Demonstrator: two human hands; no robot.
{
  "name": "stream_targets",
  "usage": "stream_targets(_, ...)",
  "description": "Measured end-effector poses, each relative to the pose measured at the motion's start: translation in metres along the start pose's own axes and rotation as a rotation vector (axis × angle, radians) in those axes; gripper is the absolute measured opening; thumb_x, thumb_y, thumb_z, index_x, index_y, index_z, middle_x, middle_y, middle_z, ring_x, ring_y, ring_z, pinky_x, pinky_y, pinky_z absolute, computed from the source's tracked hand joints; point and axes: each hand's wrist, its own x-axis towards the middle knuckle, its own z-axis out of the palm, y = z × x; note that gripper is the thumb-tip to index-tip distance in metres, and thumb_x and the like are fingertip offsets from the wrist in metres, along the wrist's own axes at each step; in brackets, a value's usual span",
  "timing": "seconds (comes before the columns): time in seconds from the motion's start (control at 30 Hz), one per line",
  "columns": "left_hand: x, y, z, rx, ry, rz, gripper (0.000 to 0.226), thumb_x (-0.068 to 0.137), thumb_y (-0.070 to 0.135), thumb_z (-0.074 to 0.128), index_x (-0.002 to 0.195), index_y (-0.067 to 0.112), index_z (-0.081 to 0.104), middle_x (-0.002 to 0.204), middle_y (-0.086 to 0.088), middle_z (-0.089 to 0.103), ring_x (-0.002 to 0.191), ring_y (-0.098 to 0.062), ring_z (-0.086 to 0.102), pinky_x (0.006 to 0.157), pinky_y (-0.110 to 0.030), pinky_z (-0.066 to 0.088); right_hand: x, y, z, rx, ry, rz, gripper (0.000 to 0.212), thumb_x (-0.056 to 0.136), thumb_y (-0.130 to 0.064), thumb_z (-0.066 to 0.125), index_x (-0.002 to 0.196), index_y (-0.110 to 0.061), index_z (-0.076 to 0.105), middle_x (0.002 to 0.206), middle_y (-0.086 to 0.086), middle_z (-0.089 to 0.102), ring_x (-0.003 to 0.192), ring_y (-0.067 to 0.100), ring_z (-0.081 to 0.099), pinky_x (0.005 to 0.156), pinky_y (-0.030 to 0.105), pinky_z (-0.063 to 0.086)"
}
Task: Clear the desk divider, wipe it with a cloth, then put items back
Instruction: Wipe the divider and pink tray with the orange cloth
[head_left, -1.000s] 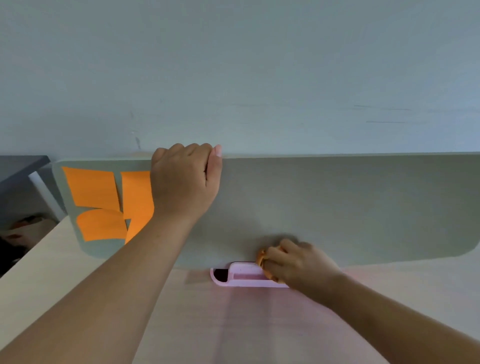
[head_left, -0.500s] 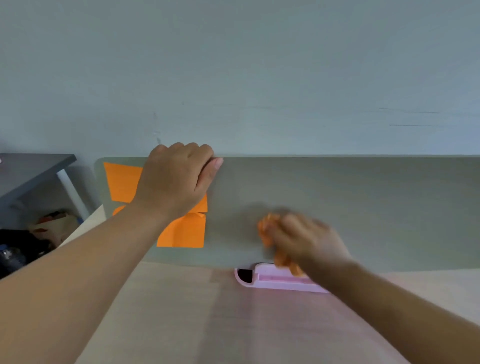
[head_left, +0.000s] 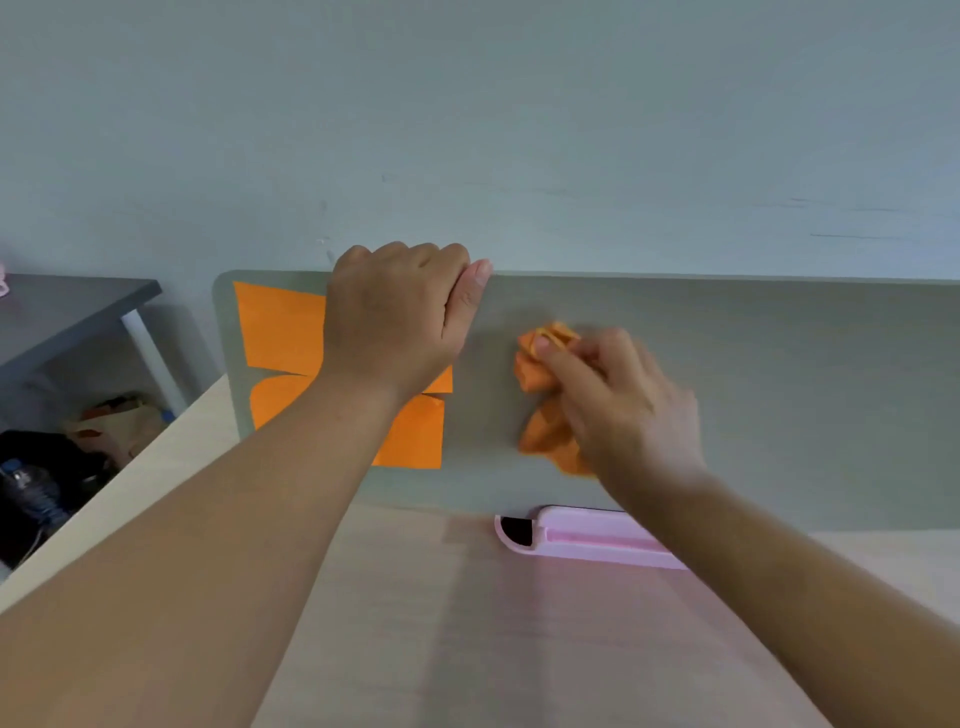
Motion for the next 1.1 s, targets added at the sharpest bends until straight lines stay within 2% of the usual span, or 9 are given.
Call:
stream_targets(0.07,0.001,0.001,-0.001,0.0,-0.009,-0.003,0.035,0.103,0.039,0.033,0.072,0.023,0.035,0.06,0.006,0.032,0.057,-0.022,0.03,0.058,-0.034,0.021,0.024,-0.011,0.0,0.15,0.039,0.195,0.015,0.096,-0.05,0.047,0.102,-0.04,0.057,0.088,-0.031,0.049,0.073,-0.009,0.05,0.05,0.0,0.032)
stream_targets(0.1,0.002,0.001,-0.001,-0.004,-0.016,0.001,0.035,0.103,0.039,0.033,0.072,0.023,0.034,0.06,0.006,0.032,0.057,-0.022,0.029,0.058,-0.034,0.021,0.021,-0.017,0.004,0.189,-0.004,0.203,0.013,0.094,-0.048,0.054,0.099,-0.039,0.061,0.083,-0.026,0.056,0.068,-0.004,0.055,0.046,0.008,0.036)
stream_targets(0.2,0.0,-0.001,-0.001,-0.011,0.001,0.013,0.033,0.104,0.038,0.035,0.074,0.023,0.033,0.059,0.006,0.03,0.057,-0.022,0.028,0.058,-0.034,0.02,-0.044,-0.023,0.034,-0.049,-0.147,-0.187,0.014,0.077,-0.023,0.073,0.091,-0.026,0.072,0.076,-0.003,0.063,0.058,0.022,0.058,0.043,0.027,0.042)
stream_targets(0.37,-0.001,-0.001,-0.001,-0.023,0.014,0.019,0.037,0.104,0.039,0.033,0.071,0.021,0.034,0.058,0.005,0.031,0.055,-0.024,0.03,0.058,-0.034,0.021,-0.106,0.006,0.022,-0.124,-0.336,-0.079,0.028,0.079,-0.03,0.048,0.089,-0.024,0.074,0.072,0.0,0.059,0.059,0.023,0.058,0.037,0.028,0.044)
stream_targets(0.57,-0.001,0.003,-0.003,-0.019,-0.037,-0.024,0.043,0.104,0.041,0.028,0.07,0.018,0.036,0.058,0.003,0.033,0.057,-0.026,0.032,0.06,-0.035,0.019,-0.155,0.068,-0.033,-0.131,-0.524,0.404,0.04,0.067,-0.046,0.081,0.101,-0.03,0.068,0.09,-0.011,0.056,0.077,0.019,0.062,0.065,0.031,0.056)
stream_targets(0.73,0.0,0.008,-0.002,-0.005,-0.05,-0.062,0.042,0.105,0.039,0.026,0.07,0.018,0.036,0.06,0.001,0.035,0.06,-0.027,0.032,0.062,-0.037,0.021,-0.14,0.015,0.017,0.222,-0.688,0.463,0.057,0.07,-0.052,0.076,0.122,-0.033,0.06,0.12,-0.02,0.057,0.112,0.001,0.052,0.097,0.018,0.044)
stream_targets(0.83,0.0,0.006,-0.002,-0.005,-0.057,-0.054,0.043,0.105,0.04,0.025,0.069,0.018,0.034,0.059,0.001,0.035,0.059,-0.027,0.032,0.062,-0.037,0.022,-0.135,-0.022,0.044,0.365,-0.657,0.571,0.041,0.072,-0.064,0.063,0.107,-0.044,0.06,0.114,-0.014,0.058,0.1,0.013,0.062,0.074,0.029,0.056)
stream_targets(0.9,0.0,0.006,-0.003,-0.012,-0.069,-0.058,0.046,0.106,0.041,0.024,0.068,0.016,0.035,0.058,0.0,0.035,0.058,-0.028,0.034,0.061,-0.037,0.024,-0.134,-0.032,0.041,0.152,-0.573,0.423,0.05,0.062,-0.062,0.069,0.104,-0.036,0.06,0.097,-0.008,0.055,0.078,0.018,0.063,0.05,0.03,0.052)
stream_targets(1.1,0.001,0.007,-0.005,-0.006,-0.096,-0.069,0.048,0.105,0.042,0.023,0.068,0.016,0.037,0.058,-0.001,0.038,0.059,-0.028,0.036,0.062,-0.037,0.023,-0.126,-0.002,0.004,-0.148,-0.821,0.413,0.065,0.061,-0.078,0.055,0.115,-0.041,0.055,0.105,-0.009,0.042,0.085,0.019,0.064,0.061,0.031,0.046)
